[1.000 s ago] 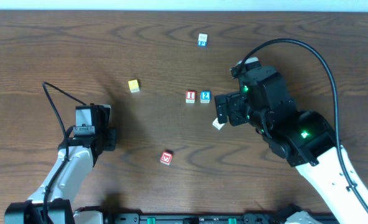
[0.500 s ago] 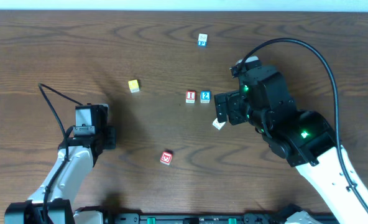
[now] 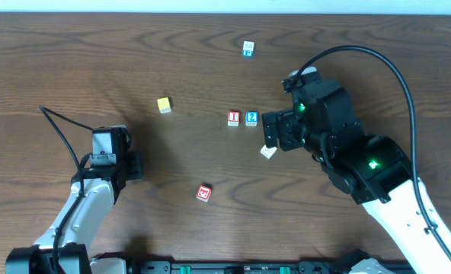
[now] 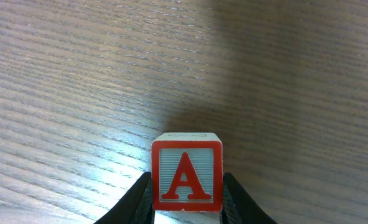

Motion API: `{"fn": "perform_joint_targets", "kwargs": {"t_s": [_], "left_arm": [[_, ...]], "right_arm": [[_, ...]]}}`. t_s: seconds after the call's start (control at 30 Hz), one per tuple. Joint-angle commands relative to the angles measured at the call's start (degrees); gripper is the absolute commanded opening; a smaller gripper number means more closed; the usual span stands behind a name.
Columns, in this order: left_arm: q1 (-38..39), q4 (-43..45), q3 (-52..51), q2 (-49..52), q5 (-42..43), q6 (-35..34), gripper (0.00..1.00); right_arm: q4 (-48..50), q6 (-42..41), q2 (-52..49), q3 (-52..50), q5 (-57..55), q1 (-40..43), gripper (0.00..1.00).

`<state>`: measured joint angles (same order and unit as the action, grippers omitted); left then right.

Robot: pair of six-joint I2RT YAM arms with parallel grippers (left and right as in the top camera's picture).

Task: Spell out Ai2
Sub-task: 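Carry the 'A' block and place it left of the 'I' block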

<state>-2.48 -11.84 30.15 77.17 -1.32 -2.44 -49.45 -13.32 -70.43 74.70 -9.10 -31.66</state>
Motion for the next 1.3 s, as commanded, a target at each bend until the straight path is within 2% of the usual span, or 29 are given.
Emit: {"fn": "perform_joint_targets", "kwargs": {"t_s": [0.0,0.2,0.4,0.53,0.73,0.87,1.07,1.27], "left_arm": [[-0.13,0.13,1.68,0.46,-0.79,-1.01,0.22],[-0.13,-1.11,4.15,0.44,-0.76,-0.98,0.2],[0.5,-7.17,9.84,0.44,-0.48,0.15,0.18],[4.44,-10.73,15.54,0.44,-0.55,1.22,0.18],[14.53,-8.17,22.43,1.88,-2.1,2.23,0.14],[20.7,-5.09,26.49,6.99,-3.5,1.97,0.14],[26.01,-5.35,34.12,18.88,-3.58,-2.29,0.14],[31.1,-7.74,41.62,27.54,-3.56,-8.2,0.14]], "right_arm": [[0.46,0.57,-0.07,0.2,-1.01,0.35,0.99],[2.32,0.81,-0.07,0.2,-1.01,0.35,0.99],[6.97,1.51,-0.07,0.2,-1.22,0.98,0.99],[7.67,1.62,-0.09,0.2,-1.2,3.58,0.99],[7.34,1.64,-0.07,0.2,-1.07,10.01,0.99],[5.4,1.66,-0.07,0.2,1.07,15.1,0.99],[3.3,2.54,-0.07,0.2,5.88,21.97,0.99],[1.99,3.17,-0.07,0.2,6.58,23.78,0.99]]}}
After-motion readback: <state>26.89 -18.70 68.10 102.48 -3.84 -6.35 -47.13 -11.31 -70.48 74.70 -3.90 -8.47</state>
